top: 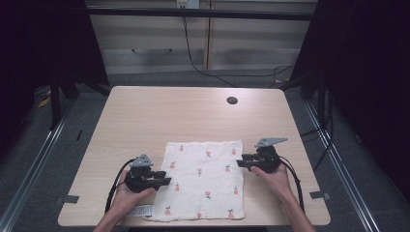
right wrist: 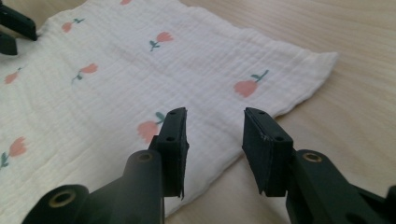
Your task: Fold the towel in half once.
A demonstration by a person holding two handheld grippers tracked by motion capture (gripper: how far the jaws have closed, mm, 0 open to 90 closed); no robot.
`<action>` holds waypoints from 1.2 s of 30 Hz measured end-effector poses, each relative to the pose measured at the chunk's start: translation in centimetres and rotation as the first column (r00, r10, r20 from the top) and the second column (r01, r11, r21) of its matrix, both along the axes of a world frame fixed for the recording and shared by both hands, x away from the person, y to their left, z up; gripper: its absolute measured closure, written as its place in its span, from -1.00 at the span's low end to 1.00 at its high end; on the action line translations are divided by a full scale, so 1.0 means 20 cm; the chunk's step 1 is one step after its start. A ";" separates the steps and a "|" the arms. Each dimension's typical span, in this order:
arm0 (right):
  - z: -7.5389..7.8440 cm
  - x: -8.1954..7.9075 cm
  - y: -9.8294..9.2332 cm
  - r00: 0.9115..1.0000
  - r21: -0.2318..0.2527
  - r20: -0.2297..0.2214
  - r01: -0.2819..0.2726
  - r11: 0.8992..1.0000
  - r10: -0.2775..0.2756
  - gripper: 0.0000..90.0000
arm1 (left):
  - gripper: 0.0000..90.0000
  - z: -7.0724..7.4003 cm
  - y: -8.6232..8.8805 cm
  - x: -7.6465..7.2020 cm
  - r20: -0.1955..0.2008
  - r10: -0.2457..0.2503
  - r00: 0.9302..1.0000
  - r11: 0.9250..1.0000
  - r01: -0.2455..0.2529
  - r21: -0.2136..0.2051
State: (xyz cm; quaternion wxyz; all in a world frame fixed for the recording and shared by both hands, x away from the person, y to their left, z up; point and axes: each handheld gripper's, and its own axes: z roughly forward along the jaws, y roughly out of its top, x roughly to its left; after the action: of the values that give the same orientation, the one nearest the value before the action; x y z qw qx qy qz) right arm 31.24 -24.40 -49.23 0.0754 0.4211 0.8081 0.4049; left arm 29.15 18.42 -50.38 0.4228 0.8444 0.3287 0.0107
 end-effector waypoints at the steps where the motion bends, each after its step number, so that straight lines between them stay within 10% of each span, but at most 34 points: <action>1: 0.00 0.01 0.00 1.000 -0.015 0.003 0.001 1.000 -0.001 0.28 | 0.34 0.00 0.00 0.00 0.006 -0.002 1.000 1.000 0.002 0.003; 18: 0.06 0.36 -0.01 0.998 -0.061 -0.009 0.056 0.997 -0.056 0.30 | 0.34 0.00 0.03 -0.03 -0.004 0.001 1.000 1.000 -0.002 -0.013; 36: -0.01 0.45 0.05 0.997 -0.117 -0.034 0.060 0.991 -0.064 0.49 | 0.34 -0.01 0.03 -0.03 -0.004 -0.008 1.000 1.000 0.008 -0.019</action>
State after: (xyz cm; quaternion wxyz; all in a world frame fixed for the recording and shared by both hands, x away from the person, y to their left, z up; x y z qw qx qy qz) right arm 40.15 -23.39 -49.41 0.0971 0.4484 0.8181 0.3467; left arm 28.64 19.07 -50.52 0.4302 0.8417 0.3263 0.0042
